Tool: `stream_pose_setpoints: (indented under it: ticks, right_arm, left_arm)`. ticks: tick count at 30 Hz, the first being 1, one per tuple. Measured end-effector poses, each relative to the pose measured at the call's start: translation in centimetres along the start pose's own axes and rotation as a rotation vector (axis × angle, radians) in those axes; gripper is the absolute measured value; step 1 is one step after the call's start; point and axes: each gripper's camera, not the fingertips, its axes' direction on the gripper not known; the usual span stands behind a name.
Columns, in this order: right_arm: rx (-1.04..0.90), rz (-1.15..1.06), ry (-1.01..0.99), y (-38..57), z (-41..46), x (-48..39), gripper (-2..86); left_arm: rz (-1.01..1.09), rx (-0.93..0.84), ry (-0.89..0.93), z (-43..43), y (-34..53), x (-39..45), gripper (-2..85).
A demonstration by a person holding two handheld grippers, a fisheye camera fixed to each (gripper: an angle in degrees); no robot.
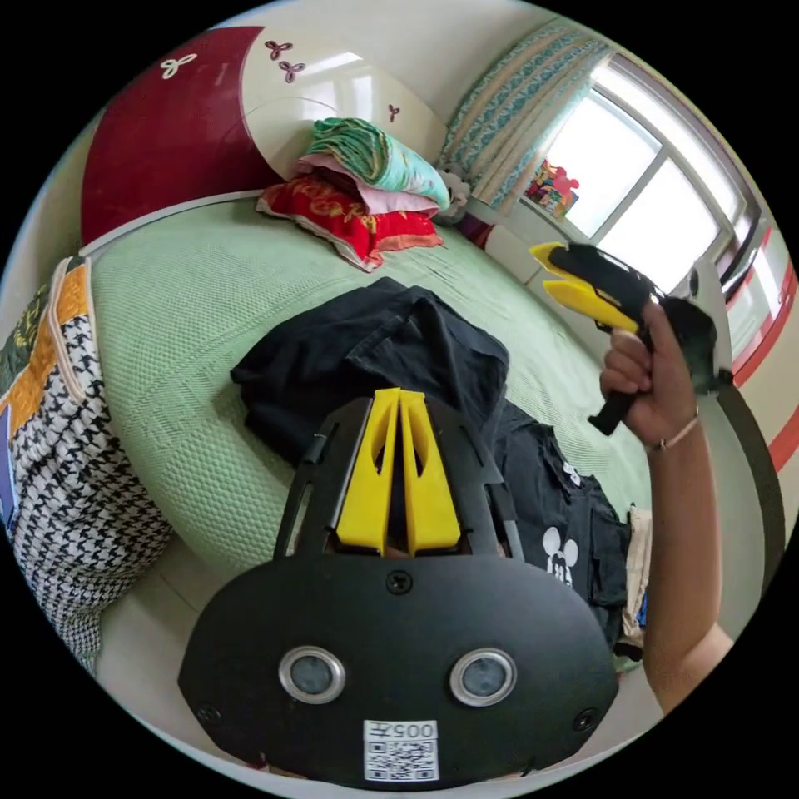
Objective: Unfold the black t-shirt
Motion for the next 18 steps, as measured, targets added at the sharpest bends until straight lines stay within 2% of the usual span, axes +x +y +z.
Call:
stream_pose_setpoints:
  ticks: [5,10,13,18]
  right_arm:
    - [0.138,0.138,0.201,8.3,-7.5,4.2,11.2]
    - [0.248,0.311,0.287,14.8,-12.3,8.0,11.8]
    - [0.270,0.304,0.427,17.1,-14.4,9.0,13.1]
    - [0.236,0.282,0.638,20.1,-15.2,11.0,14.5]
  left_arm:
    - [0.151,-0.036,0.100,1.6,1.1,5.2,-0.7]
    - [0.353,-0.143,0.183,5.8,3.7,12.9,-0.7]
    - [0.431,-0.230,0.231,8.2,5.1,16.6,-0.6]
    - [0.497,-0.272,0.287,11.0,7.0,21.3,-0.6]
